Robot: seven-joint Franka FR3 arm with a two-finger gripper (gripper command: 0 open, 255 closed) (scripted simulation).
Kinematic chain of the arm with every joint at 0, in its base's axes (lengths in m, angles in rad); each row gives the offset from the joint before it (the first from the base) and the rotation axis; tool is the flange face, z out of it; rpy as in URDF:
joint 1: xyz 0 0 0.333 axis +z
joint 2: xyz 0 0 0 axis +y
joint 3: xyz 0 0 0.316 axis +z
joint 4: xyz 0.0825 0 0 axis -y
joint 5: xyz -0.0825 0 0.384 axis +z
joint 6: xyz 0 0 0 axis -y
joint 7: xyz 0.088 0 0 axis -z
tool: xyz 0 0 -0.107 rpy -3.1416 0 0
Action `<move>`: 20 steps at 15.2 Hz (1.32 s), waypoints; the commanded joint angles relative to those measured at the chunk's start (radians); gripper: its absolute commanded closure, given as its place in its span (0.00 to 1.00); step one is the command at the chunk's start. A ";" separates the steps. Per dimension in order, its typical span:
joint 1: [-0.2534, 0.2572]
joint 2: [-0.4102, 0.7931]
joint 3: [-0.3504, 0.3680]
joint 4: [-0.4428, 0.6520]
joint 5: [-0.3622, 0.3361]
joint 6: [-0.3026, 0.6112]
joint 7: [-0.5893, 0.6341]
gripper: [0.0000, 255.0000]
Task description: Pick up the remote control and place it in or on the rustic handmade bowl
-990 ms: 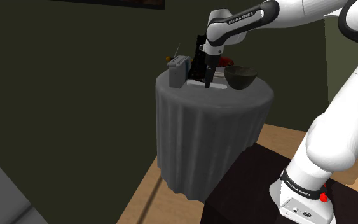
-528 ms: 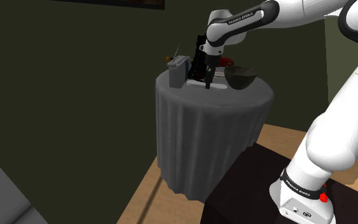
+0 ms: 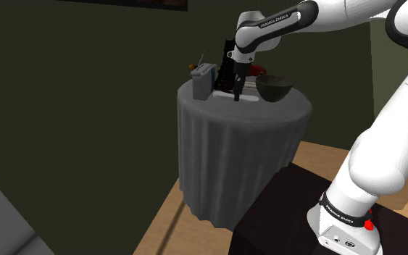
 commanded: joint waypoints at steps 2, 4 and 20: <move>0.000 -0.003 0.000 0.011 -0.001 -0.013 0.001 1.00; 0.000 -0.008 0.000 0.032 -0.001 -0.039 0.001 1.00; 0.002 -0.017 0.003 0.237 -0.002 -0.253 0.001 1.00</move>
